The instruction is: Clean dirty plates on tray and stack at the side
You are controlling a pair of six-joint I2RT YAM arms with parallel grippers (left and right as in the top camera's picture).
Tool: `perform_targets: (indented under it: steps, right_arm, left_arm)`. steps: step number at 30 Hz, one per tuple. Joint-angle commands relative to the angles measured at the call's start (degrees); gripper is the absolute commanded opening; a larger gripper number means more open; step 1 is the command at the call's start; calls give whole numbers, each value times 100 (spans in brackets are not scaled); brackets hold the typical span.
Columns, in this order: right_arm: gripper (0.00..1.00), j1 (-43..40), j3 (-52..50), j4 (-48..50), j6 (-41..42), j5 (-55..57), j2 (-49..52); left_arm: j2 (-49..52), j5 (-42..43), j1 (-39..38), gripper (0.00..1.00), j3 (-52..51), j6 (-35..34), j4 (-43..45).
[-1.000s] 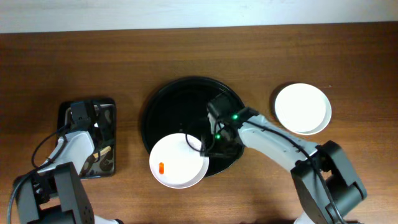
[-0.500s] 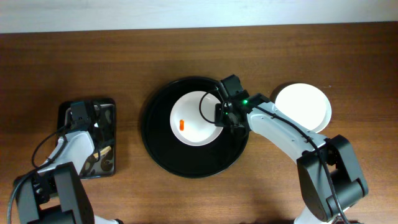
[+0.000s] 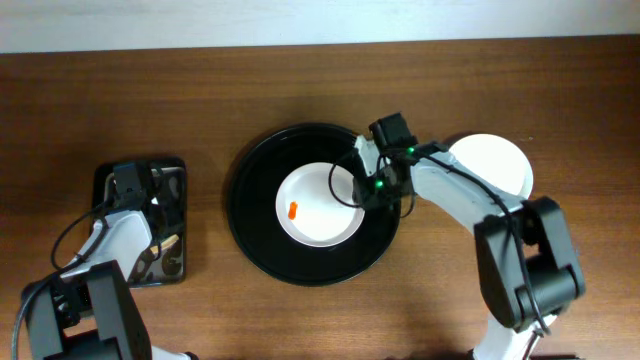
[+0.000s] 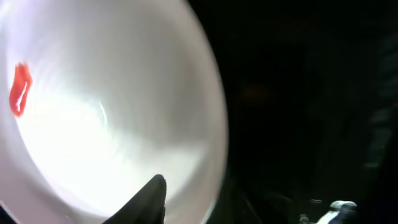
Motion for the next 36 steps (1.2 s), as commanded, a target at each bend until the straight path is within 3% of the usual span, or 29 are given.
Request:
perform_targets:
  steps: [1, 3, 6, 11, 12, 13, 14, 19, 20, 21, 22, 23, 28, 31, 33, 36]
  right_arm:
    - [28, -11, 81, -85, 933, -450, 175]
    - [16, -11, 81, -85, 1897, -52, 328]
    - [11, -22, 79, -216, 2822, 474, 459]
    - [9, -22, 81, -236, 3368, 557, 459]
    - [9, -22, 81, -238, 3366, 557, 459]
    - [9, -22, 81, -238, 3366, 557, 459]
    - [9, -22, 81, -238, 3366, 557, 459]
    - [9, -22, 81, -243, 3366, 553, 459]
    - [9, -22, 81, -245, 3366, 551, 459]
    - [9, -22, 81, -260, 3366, 553, 459]
    - [9, -22, 81, -269, 3364, 553, 459]
    - [9, -22, 81, -286, 3366, 553, 459]
    - [9, -22, 81, -289, 3366, 546, 459]
    - [9, -22, 81, -289, 3364, 509, 459]
    - [9, -22, 81, -286, 3366, 511, 459]
    - [9, -22, 81, -289, 3364, 511, 459]
  left_arm:
    - [52, 85, 28, 51, -120, 50, -63]
    - [52, 87, 28, 51, -120, 50, -50]
    - [52, 179, 28, 52, -120, 50, -46]
    - [46, 455, 31, 52, -76, 52, -221]
    - [48, 299, 31, 40, -96, 55, 85]
    - [68, 297, 31, 12, -107, 55, 164]
    - [74, 299, 31, 0, -103, 55, 166]
    - [-621, 319, 31, 0, 557, 699, -590]
    - [-713, 319, 31, 1, 564, 815, -555]
    - [-715, 297, 31, 37, 562, 1021, -522]
    - [-695, 286, 31, 53, 562, 1064, -511]
    - [-686, 273, 31, 60, 562, 1064, -487]
    - [-273, 127, 31, 60, 560, 1058, -402]
    - [442, 103, 31, 37, 560, 1056, -44]
    - [848, 105, 31, 2, 560, 1056, -61]
    - [758, 105, 31, 0, 590, 1054, -197]
